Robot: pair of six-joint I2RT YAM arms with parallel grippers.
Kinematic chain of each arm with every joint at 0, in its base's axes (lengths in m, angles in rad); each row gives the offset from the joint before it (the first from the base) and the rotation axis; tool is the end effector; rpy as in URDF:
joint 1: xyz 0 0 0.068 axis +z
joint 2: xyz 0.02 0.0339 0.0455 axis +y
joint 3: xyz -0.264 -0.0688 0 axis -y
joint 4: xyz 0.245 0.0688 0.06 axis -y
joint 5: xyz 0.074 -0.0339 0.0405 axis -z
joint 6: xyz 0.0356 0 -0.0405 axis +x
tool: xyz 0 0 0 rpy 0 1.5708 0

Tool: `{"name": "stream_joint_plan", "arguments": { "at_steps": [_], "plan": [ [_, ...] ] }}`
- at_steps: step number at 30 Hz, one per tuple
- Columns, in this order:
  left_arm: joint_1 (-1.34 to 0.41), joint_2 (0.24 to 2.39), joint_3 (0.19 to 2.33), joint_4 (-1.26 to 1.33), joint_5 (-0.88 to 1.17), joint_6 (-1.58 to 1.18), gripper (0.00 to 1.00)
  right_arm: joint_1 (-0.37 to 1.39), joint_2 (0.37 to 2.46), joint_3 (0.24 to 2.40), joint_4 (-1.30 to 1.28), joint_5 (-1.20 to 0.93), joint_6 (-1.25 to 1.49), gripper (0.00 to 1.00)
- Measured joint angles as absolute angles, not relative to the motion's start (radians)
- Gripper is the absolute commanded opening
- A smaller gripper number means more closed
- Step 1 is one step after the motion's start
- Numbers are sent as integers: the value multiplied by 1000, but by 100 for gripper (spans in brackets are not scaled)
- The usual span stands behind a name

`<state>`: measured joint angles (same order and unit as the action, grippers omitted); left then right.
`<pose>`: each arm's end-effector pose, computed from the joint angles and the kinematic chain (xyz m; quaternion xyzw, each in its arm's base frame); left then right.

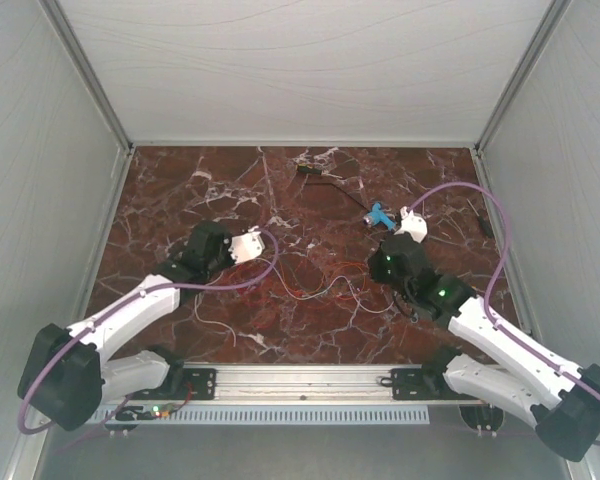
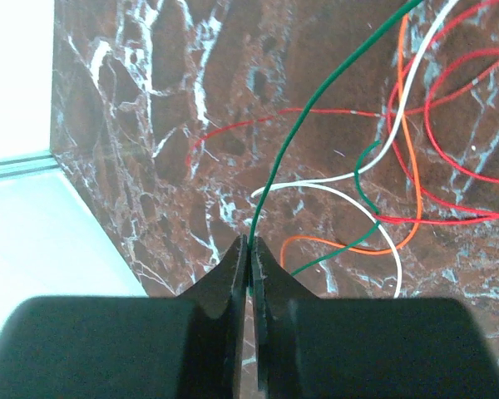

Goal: Zip-tie the wires
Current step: Straighten the cable at the center of the board.

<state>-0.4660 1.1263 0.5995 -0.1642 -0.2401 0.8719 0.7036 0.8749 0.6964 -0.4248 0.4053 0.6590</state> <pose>0.2112 -0.0967 0.2113 0.5171 0.7363 0.1914 0.3923 0.1543 0.1125 0.2711 0.0742 0.8690 0.1485 0.4661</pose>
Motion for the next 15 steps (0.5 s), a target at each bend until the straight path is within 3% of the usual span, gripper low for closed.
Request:
{"name": "stream_joint_plan", "arguments": {
  "at_steps": [15],
  "plan": [
    [-475, 1293, 550, -103, -260, 900, 0, 704, 1010, 616, -373, 387, 698, 0]
  ]
}}
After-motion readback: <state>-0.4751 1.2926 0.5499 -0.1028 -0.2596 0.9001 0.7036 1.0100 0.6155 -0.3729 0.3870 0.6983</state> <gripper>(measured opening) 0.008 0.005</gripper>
